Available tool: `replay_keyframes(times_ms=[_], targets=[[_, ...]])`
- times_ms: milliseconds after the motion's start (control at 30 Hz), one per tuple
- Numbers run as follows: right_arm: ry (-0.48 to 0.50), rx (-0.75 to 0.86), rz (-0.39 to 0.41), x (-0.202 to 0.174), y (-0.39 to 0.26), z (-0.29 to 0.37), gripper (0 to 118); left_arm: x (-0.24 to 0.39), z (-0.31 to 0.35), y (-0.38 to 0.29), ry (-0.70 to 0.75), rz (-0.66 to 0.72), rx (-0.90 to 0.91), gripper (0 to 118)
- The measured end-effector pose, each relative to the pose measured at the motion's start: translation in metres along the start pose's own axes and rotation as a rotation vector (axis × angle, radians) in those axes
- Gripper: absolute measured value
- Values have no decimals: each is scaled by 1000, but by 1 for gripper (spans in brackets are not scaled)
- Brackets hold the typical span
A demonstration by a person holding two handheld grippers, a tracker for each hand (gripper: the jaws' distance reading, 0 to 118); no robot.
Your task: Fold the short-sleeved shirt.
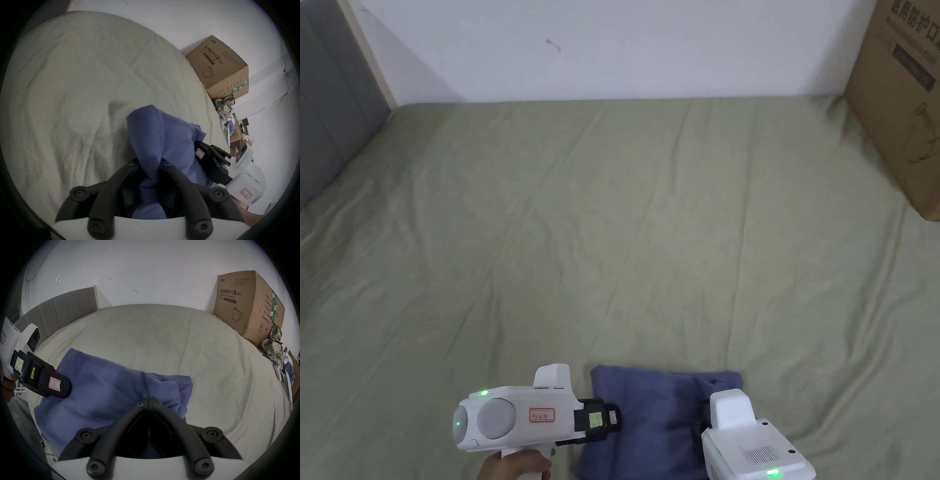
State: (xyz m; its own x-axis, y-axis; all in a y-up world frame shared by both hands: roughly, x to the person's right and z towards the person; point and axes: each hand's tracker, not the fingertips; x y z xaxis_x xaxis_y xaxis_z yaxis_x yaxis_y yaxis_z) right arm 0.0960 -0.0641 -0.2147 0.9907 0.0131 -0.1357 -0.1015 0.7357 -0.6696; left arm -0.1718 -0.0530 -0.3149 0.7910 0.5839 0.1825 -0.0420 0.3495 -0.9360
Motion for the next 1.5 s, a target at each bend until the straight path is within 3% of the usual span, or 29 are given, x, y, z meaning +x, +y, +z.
replay_keyframes(times_ms=[133,233,333,500,800,1067,1200,1233,1300,1333,1500], targets=[[14,0,-1,3,12,13,0,11,15,4,49,-83,26,11],[13,74,0,4,28,30,0,-3,40,23,16,-47,50,11],[18,129,-1,4,46,43,0,-12,80,43,137,-127,93,11],[17,192,18,-4,72,51,0,-71,147,84,288,-132,129,11],[53,254,11,-40,112,40,0,-218,244,138,601,0,160,11],[63,260,4,-52,129,28,0,-289,242,149,668,95,119,12],[62,254,0,-51,133,29,0,-288,234,145,719,105,127,28],[61,258,0,-50,133,32,0,-286,235,145,728,119,139,44],[61,272,-5,-46,136,41,0,-275,241,144,749,141,182,91],[58,282,-5,-44,138,46,0,-261,245,144,761,130,234,102],[44,352,1,-29,154,84,0,-174,277,138,738,29,449,105]])
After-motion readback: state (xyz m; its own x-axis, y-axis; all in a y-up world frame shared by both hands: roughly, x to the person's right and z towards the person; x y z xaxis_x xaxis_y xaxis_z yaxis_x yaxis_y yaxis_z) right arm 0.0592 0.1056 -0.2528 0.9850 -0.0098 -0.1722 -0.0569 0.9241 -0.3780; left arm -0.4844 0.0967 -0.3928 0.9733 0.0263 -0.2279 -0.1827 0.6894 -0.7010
